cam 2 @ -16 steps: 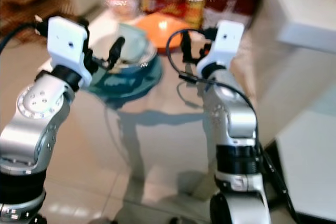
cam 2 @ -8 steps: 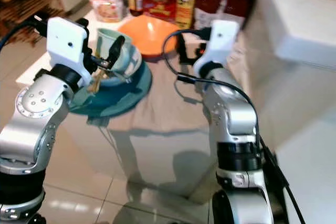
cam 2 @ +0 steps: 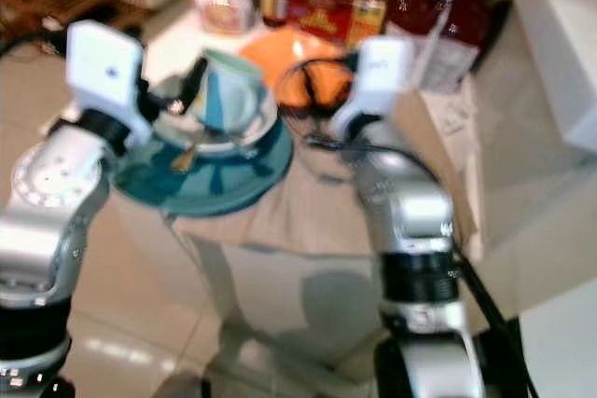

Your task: Setting the table

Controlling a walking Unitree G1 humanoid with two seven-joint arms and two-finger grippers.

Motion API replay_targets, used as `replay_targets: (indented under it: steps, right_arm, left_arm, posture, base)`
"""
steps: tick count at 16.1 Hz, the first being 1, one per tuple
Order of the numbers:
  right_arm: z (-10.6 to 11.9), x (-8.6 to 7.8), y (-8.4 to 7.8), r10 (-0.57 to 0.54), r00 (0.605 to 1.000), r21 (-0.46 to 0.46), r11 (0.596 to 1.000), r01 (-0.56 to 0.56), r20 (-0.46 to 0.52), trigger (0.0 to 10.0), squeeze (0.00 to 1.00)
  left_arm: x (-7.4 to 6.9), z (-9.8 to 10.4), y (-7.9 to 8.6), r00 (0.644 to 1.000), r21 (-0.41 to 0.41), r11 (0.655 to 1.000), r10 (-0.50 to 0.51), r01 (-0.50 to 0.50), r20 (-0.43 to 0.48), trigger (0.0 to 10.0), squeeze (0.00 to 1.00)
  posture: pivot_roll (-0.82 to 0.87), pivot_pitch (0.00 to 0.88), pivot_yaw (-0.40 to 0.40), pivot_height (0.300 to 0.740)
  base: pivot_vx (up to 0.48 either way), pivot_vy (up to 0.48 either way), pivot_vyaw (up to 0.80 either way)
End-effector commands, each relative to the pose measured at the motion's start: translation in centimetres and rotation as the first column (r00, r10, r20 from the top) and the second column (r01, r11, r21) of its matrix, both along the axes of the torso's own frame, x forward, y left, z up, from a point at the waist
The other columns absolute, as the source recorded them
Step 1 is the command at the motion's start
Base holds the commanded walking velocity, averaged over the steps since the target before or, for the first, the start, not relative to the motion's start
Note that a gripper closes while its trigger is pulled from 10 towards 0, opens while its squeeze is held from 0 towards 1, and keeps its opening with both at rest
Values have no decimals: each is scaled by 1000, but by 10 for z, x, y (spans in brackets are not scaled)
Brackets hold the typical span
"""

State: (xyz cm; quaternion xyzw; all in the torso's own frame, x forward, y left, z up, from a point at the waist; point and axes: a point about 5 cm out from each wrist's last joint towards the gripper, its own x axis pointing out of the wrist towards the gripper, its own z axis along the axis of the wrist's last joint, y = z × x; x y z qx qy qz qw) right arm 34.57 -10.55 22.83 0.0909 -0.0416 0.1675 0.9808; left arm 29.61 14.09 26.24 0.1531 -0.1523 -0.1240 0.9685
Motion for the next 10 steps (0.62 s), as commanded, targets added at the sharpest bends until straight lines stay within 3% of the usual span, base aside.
replay_targets:
  steps: [1, 10]
  right_arm:
    - [0, 1, -13, -35, 999, 2, 999, 35, -5, 10000, 0]
    - [-6, 6, -12, -46, 998, -5, 999, 46, -35, 10000, 0]
  left_arm:
    - [-3, 2, -7, 1000, 9, 1000, -25, 25, 14, 10000, 0]
    - [-5, 1, -9, 999, 22, 999, -39, 39, 3, 10000, 0]
  posture:
    - [117, 42, -78, 740]
    - [121, 32, -80, 740]
  base:
    - [0, 0, 0]
    - [0, 0, 0]
